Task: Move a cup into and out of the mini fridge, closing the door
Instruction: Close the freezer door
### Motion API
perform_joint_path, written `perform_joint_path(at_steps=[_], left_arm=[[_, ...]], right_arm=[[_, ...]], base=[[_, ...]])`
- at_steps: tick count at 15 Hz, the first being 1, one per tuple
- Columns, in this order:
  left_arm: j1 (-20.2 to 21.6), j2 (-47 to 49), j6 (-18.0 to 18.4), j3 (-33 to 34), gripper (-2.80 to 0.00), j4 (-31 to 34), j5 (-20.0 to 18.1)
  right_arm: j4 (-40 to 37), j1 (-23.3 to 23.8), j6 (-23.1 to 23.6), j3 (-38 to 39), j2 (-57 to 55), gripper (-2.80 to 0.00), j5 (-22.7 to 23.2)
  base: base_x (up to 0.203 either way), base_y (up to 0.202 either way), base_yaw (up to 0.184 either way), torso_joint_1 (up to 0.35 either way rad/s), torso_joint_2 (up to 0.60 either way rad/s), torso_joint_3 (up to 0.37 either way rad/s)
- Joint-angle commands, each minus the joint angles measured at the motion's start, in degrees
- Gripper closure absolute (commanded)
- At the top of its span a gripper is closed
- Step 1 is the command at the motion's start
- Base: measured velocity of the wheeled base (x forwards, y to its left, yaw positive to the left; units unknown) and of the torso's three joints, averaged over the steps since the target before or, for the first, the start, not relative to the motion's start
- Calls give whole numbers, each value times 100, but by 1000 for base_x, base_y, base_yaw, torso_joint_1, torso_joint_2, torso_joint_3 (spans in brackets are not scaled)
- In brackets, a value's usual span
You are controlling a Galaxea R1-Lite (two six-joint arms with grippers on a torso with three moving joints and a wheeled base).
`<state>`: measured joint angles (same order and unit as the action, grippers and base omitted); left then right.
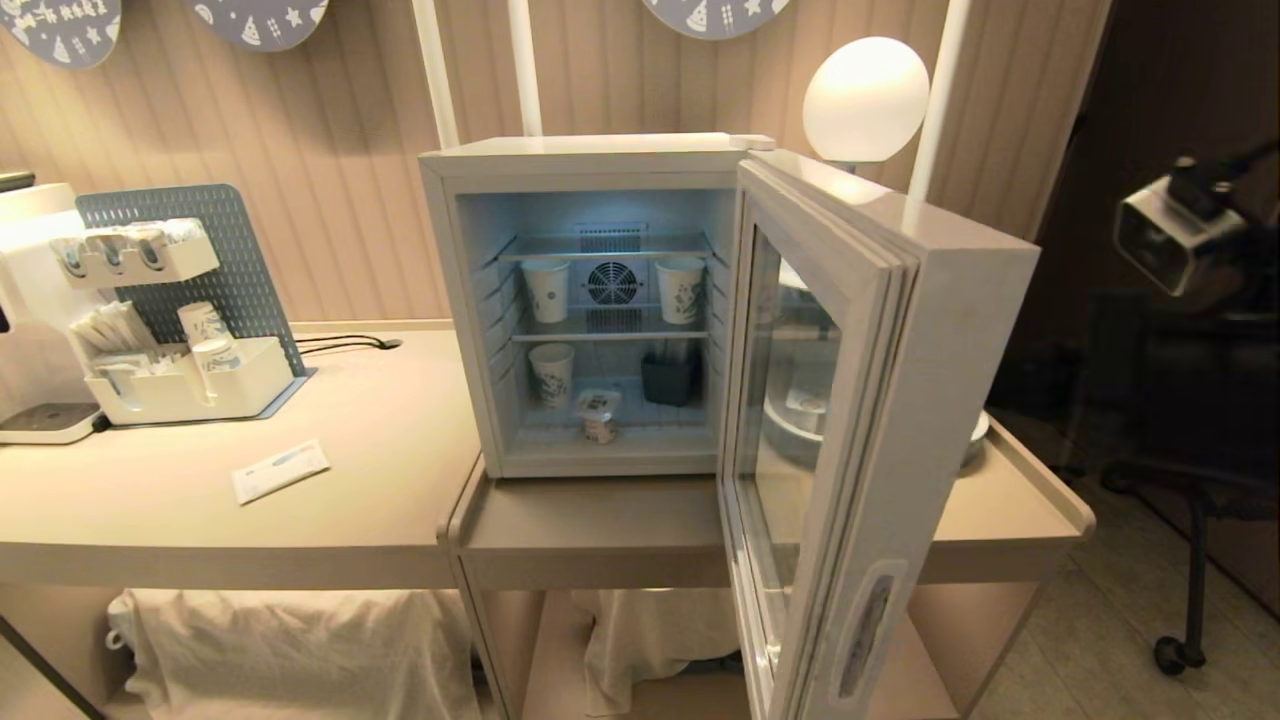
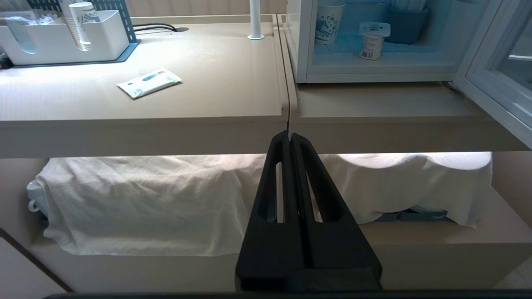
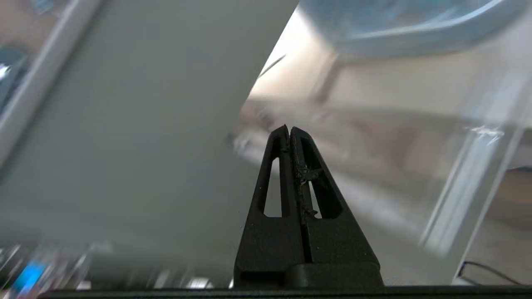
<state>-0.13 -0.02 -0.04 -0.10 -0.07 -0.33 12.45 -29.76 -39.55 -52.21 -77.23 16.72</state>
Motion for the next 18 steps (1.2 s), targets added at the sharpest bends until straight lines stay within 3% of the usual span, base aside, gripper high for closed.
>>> perform_joint_path(at_steps=[1,3,7,11,12,14,18], left_arm=[[-4,2,-14,1,0,-1,7],[-4,2,-22,1,0,-1,7],[-4,2,-23,1,0,-8,7],[-4,2,-32,1,0,-10,7],[-4,2,-32,1,0,-10,7],[-4,2,-32,1,0,-10,7],[-4,2,-32,1,0,-10,7]], right_arm=[[-33,-384,-20,-585,-1135,0,-882],[-238,-588,82,-1360,-1686,0,-1338],[-1245,-947,296,-3238,-2617,0,-1832],[-2235,-1384,972,-5345,-3766,0,-2623],[-2400,-1465,1233,-5793,-4100,0,-2784],[-2283,-1664,2196,-6023,-4623,0,-3117],[-1193,-1857,3535,-5973,-5376,0,-3962]], base=[[0,0,0,0,0,0],[0,0,0,0,0,0],[0,0,0,0,0,0],[0,0,0,0,0,0],[0,0,0,0,0,0],[0,0,0,0,0,0],[0,0,0,0,0,0]])
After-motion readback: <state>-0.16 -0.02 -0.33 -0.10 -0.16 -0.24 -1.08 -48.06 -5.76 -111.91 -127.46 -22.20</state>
